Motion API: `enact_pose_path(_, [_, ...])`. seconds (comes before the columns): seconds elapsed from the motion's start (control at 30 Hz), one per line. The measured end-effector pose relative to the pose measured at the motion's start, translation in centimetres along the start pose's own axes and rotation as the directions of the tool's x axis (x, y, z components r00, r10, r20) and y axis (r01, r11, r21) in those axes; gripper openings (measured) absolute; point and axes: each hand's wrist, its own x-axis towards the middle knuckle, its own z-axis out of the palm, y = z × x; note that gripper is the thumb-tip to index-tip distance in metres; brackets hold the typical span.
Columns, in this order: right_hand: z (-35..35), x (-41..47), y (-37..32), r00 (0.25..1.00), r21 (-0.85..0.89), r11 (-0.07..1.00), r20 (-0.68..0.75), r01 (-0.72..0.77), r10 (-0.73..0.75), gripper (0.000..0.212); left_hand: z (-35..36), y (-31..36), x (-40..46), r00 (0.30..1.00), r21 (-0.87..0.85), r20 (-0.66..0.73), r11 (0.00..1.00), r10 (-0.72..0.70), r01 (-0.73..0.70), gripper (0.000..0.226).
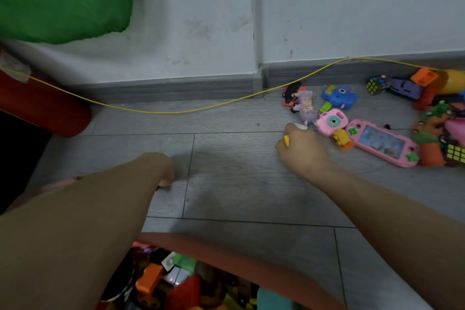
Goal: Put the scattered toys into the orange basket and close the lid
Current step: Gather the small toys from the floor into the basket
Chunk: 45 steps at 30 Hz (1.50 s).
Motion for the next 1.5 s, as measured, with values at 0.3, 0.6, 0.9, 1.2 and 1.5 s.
enact_pose_path(0.3, [-2.7, -1.0, -3.7, 0.902, 0.738, 0.522, 0.378, -0.429, 0.207, 0.013, 0.2, -1.1, 1.8, 0.993, -0.144, -0.085, 0.986, 0.076, -0.088, 0.023])
enact_pose_path(0.6, [-4.9, -4.3, -6.0, 0.896, 0.751, 0.509, 0.433, -0.421, 0.101, 0.009, 0.4, -4.6, -0.2, 0.989, -0.136, -0.144, 0.989, 0.036, -0.056, 0.027])
enact_pose_path(0.9, [-3.0, -4.0, -5.4, 0.874, 0.704, 0.546, 0.472, -0.454, 0.118, 0.005, 1.1, -4.5, 0.6, 1.0, -0.137, -0.008, 0.99, 0.016, -0.017, 0.023])
enact_pose_path(1.2, [-1.5, -3.1, -4.8, 0.838, 0.71, 0.466, 0.524, -0.528, 0.151, 0.012, 2.6, -2.6, 1.8, 0.996, -0.01, -0.015, 0.996, 0.086, -0.087, 0.03])
enact_pose_path(1.5, [-5.4, -4.0, -6.5, 0.785, 0.738, 0.295, 0.615, -0.607, 0.075, 0.009, -0.6, 0.5, -1.4, 0.939, -0.15, -0.147, 0.931, 0.312, -0.333, 0.033])
